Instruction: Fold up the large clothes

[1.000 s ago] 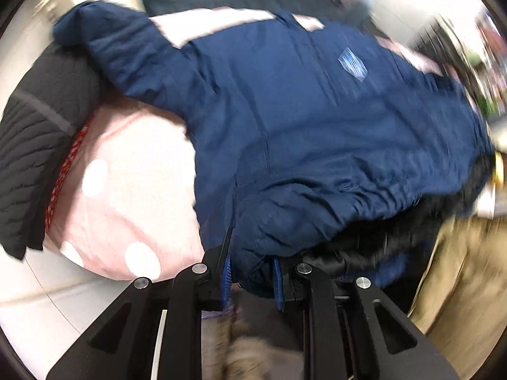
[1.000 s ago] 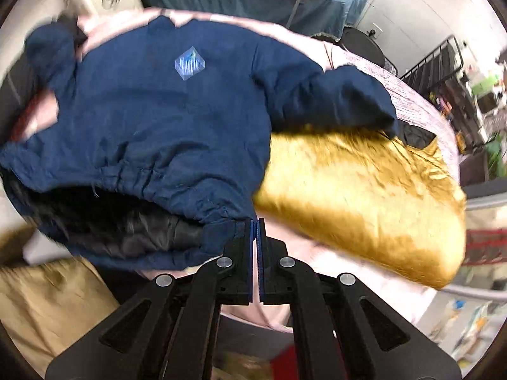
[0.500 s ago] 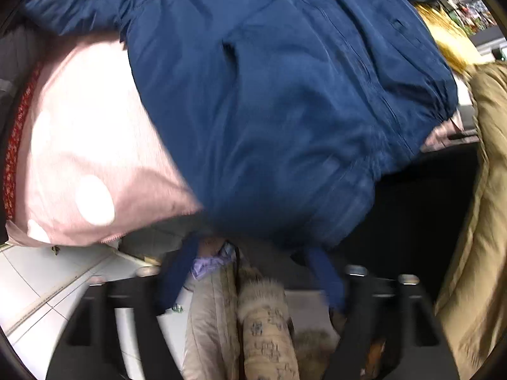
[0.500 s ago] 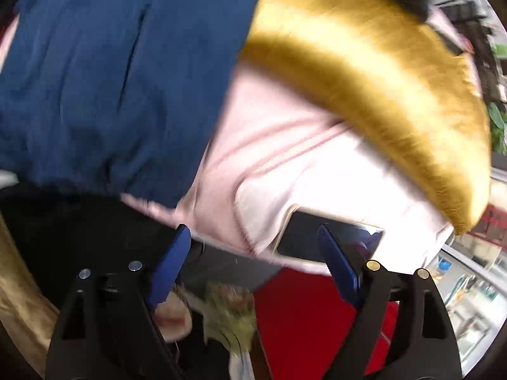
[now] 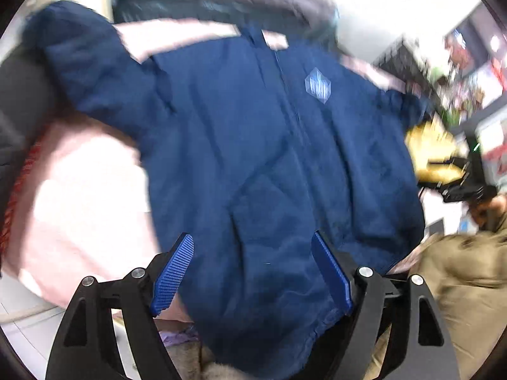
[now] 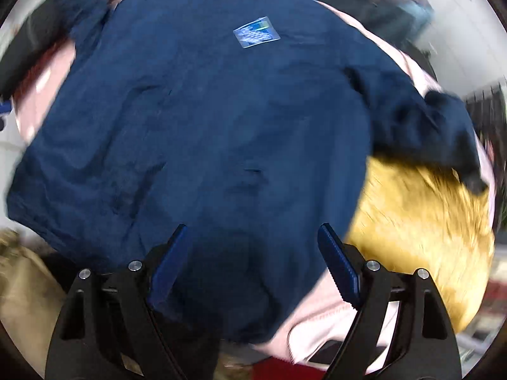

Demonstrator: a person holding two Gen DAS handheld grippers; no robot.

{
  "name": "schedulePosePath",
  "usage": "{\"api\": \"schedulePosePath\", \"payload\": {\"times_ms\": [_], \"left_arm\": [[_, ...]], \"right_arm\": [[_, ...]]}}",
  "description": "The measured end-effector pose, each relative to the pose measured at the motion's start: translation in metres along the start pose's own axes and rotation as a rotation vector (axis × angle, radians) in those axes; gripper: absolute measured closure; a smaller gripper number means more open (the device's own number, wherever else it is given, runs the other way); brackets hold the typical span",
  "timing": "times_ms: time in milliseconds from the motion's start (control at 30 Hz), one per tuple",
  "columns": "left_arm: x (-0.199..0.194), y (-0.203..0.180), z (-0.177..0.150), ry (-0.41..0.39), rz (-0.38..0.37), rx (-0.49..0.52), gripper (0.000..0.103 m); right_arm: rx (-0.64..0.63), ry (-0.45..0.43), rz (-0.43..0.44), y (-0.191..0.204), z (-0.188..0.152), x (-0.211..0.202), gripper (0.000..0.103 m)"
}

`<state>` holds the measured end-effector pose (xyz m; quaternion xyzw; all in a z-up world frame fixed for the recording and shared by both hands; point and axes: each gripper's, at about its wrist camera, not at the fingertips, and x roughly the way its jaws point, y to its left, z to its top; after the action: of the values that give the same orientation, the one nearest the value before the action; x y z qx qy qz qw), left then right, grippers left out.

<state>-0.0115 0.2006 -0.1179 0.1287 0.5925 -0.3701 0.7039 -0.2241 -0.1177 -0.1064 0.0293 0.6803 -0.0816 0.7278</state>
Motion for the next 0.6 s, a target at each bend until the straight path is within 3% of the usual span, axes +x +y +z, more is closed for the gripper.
{"api": "schedulePosePath", "payload": {"times_ms": [67,133,200,233,300,467,600], "left_arm": [[0.039,-0.013,-0.007,0.086,0.027,0.045,0.029],[0.082,-0.019,-0.033,0.224,0.032,0.064,0.032],[0.104,-0.018,-0.056,0.272,0.083,0.098,0.032],[0.114,-0.017,-0.068,0.296,0.093,0.112,0.03],[0.128,-0.011,-0.088,0.312,0.128,0.118,0.029],[0.121,-0.01,-0.071,0.322,0.103,0.061,0.028],[0.08,-0.011,-0.039,0.195,0.123,0.063,0.026]], "right_arm": [[-0.037,0.066,-0.018,0.012,-0.009,0.029,0.021],[-0.041,0.23,-0.053,0.02,-0.035,0.077,0.021],[-0.021,0.35,-0.058,0.021,-0.07,0.115,0.021],[0.005,0.365,-0.039,0.019,-0.084,0.125,0.019],[0.057,0.314,-0.026,0.013,-0.093,0.125,0.016],[0.05,0.381,-0.02,0.015,-0.075,0.124,0.016],[0.09,0.251,0.008,0.0,-0.047,0.08,0.016]]}}
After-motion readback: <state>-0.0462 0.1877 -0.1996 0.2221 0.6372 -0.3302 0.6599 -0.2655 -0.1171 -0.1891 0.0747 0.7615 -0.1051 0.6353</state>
